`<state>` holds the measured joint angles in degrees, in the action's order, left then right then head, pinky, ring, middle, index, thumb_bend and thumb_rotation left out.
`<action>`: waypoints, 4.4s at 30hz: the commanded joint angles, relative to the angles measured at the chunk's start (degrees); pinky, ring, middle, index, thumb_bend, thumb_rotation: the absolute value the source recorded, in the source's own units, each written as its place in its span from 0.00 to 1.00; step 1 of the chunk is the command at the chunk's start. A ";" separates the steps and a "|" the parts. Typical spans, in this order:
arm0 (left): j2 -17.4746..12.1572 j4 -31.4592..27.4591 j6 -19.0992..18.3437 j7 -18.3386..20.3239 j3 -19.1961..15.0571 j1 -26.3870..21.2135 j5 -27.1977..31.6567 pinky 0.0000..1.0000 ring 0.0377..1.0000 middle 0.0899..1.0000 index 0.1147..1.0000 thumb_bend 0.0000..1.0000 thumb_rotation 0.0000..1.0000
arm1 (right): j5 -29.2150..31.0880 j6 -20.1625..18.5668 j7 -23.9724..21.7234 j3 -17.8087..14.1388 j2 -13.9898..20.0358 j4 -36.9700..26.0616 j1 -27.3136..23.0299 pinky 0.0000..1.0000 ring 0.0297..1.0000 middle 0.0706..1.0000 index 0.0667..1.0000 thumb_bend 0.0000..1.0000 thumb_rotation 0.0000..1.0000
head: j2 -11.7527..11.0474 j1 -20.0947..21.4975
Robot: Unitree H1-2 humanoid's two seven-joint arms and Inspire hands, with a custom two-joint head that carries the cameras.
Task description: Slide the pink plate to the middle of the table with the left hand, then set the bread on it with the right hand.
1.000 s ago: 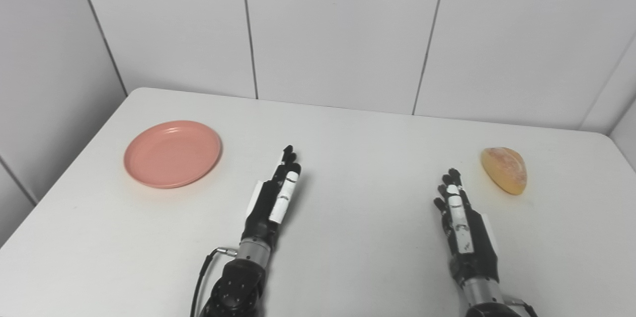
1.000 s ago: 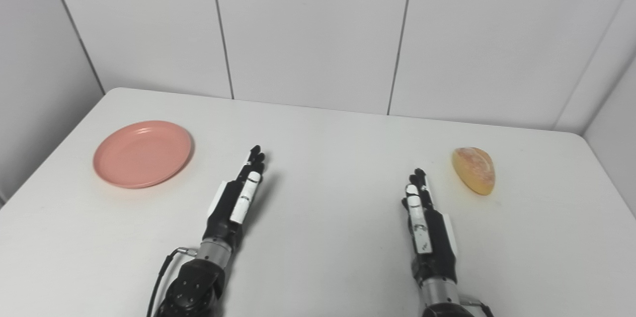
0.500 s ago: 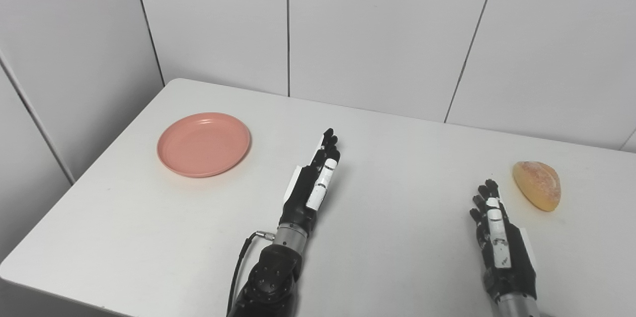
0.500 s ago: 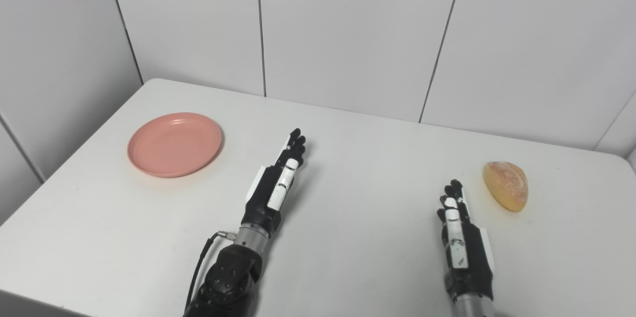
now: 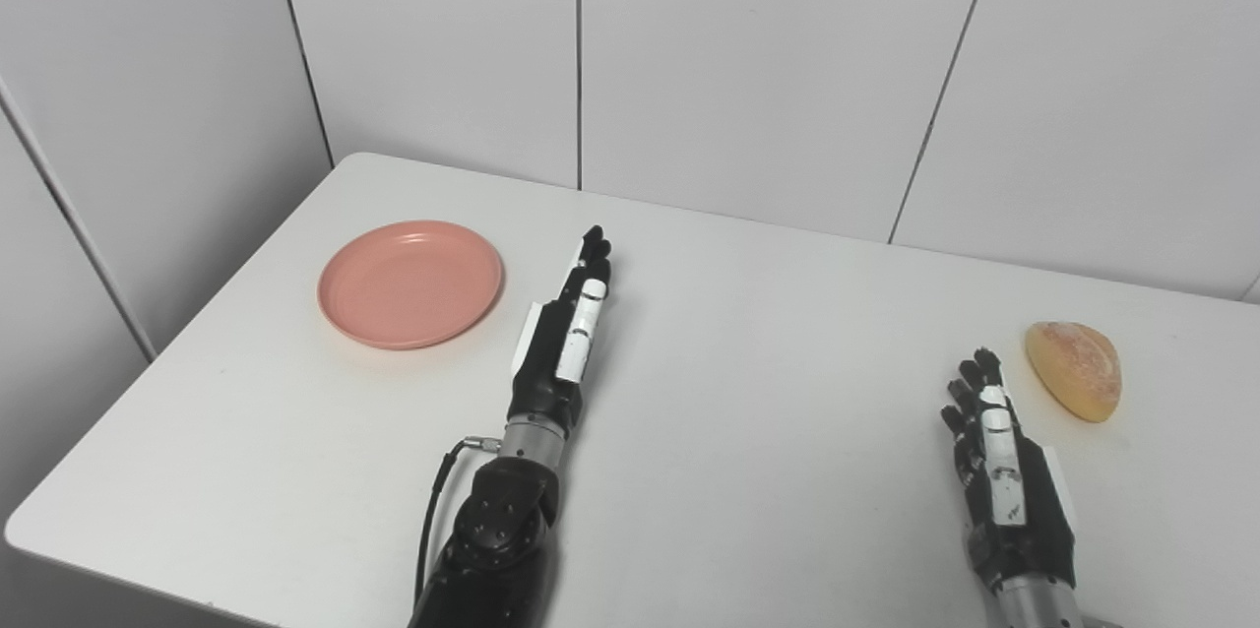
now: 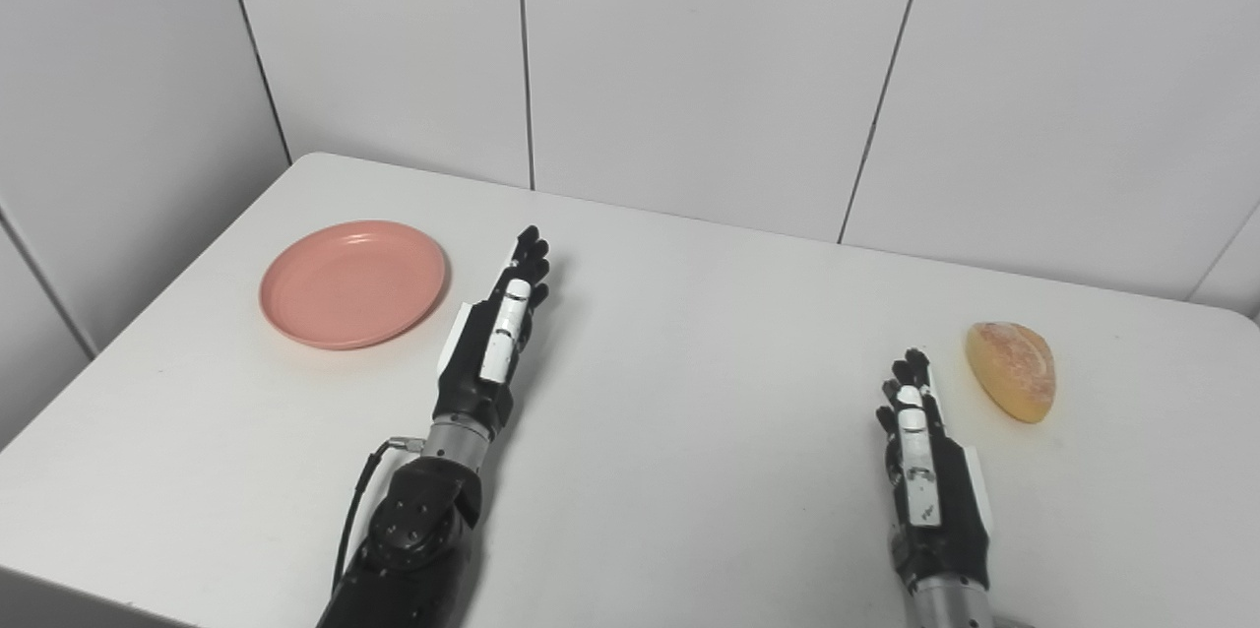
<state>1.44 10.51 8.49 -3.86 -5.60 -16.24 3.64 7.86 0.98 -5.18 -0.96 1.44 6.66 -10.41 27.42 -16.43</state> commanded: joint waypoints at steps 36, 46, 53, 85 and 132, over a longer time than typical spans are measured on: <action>-14.29 1.82 3.52 -14.71 -19.33 -7.61 1.80 0.82 0.79 0.76 0.74 0.54 1.00 | 0.32 2.90 -1.45 -0.29 1.06 -0.62 0.95 1.00 1.00 1.00 1.00 0.57 0.95 | 0.44 -1.75; -17.24 6.10 3.72 -17.50 -20.08 -6.62 -0.93 0.85 0.82 0.79 0.78 0.51 1.00 | 0.28 3.05 -1.86 -0.13 1.26 -1.37 1.35 1.00 1.00 1.00 1.00 0.56 0.97 | 0.58 -2.16; -18.06 10.33 3.65 -17.21 -20.09 -6.63 0.18 0.85 0.83 0.80 0.79 0.50 1.00 | -0.32 3.32 -1.75 0.03 1.19 -1.86 1.60 1.00 1.00 1.00 1.00 0.55 0.98 | 0.74 -2.09; -16.28 21.00 -2.12 -14.10 -16.54 -12.96 7.53 0.85 0.84 0.82 0.81 0.52 1.00 | 0.75 2.10 -1.76 -0.58 1.40 -3.37 2.24 1.00 1.00 1.00 1.00 0.55 0.97 | 2.01 -3.25; -9.60 19.05 -6.70 -0.52 -2.93 -14.06 7.41 0.83 0.85 0.83 0.81 0.44 1.00 | -0.86 1.01 -0.27 0.34 -0.04 -3.44 1.03 1.00 1.00 1.00 1.00 0.56 0.96 | 3.47 0.15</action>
<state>-8.71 30.74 2.10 -6.32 -9.17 -28.20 11.07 6.77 1.88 -5.44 -0.65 1.59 3.63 -8.13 30.85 -16.35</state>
